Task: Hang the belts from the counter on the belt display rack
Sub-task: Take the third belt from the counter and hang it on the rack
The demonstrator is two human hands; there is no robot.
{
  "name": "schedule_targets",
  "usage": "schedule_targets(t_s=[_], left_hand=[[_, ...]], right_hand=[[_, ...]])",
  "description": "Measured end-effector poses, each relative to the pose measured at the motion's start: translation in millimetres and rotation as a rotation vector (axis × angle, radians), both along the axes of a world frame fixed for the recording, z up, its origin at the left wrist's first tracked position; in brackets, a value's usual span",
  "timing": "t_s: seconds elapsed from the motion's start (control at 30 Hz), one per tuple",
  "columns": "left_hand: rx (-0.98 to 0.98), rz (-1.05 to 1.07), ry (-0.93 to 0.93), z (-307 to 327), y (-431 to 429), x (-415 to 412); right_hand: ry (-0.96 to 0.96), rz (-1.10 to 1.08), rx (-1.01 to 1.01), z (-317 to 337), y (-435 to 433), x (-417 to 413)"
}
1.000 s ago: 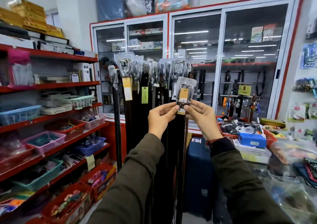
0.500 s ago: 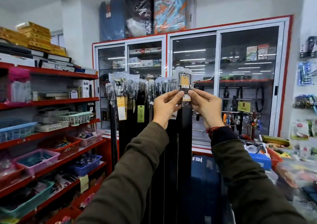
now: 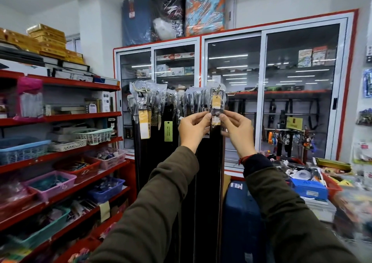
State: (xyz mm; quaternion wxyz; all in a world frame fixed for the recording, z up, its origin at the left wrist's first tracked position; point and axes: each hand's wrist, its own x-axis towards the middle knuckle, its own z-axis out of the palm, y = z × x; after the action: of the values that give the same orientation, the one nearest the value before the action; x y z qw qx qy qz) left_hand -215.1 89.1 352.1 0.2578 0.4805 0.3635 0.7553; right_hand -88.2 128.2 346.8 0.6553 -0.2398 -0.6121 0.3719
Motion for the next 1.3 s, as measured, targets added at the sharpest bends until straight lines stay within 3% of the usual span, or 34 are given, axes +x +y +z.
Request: schedule_targets(t_s=[0.1,0.2,0.33,0.43,0.6,0.9,1.17,1.3], left_hand=[[0.039,0.198,0.13,-9.3,3.2,-0.5],[0.24,0.451,0.509,-22.6,-2.5,-6.5],[0.314,0.473,0.99,-30.0,0.7,-15.8],[0.246,0.508,1.128,-28.3,6.3,-22.1],[0.091,0.595,1.3,-26.5,18.8,-34.7],[0.086,0.782,1.424,-33.9,21.7,-43.2],[0.124,1.057,1.287,-46.2,-16.2,-91.3],[0.083,1.133,1.2,-52.7,-40.5,-136.6]], right_hand=[[-0.113,-0.201,0.124,-16.4,1.4,-3.0],[-0.157,-0.305,0.371,-37.2,3.0,-1.6],[-0.393,-0.236,0.585,-51.2,10.3,-1.3],[-0.558,-0.228,0.564,-48.8,17.5,-2.6],[-0.677,-0.249,0.551,-41.8,34.9,-4.3],[-0.668,-0.347,0.534,-51.1,32.8,-13.8],[-0.643,-0.536,0.612,-66.0,7.0,-59.8],[-0.678,-0.515,0.688,-63.3,-7.8,-101.3]])
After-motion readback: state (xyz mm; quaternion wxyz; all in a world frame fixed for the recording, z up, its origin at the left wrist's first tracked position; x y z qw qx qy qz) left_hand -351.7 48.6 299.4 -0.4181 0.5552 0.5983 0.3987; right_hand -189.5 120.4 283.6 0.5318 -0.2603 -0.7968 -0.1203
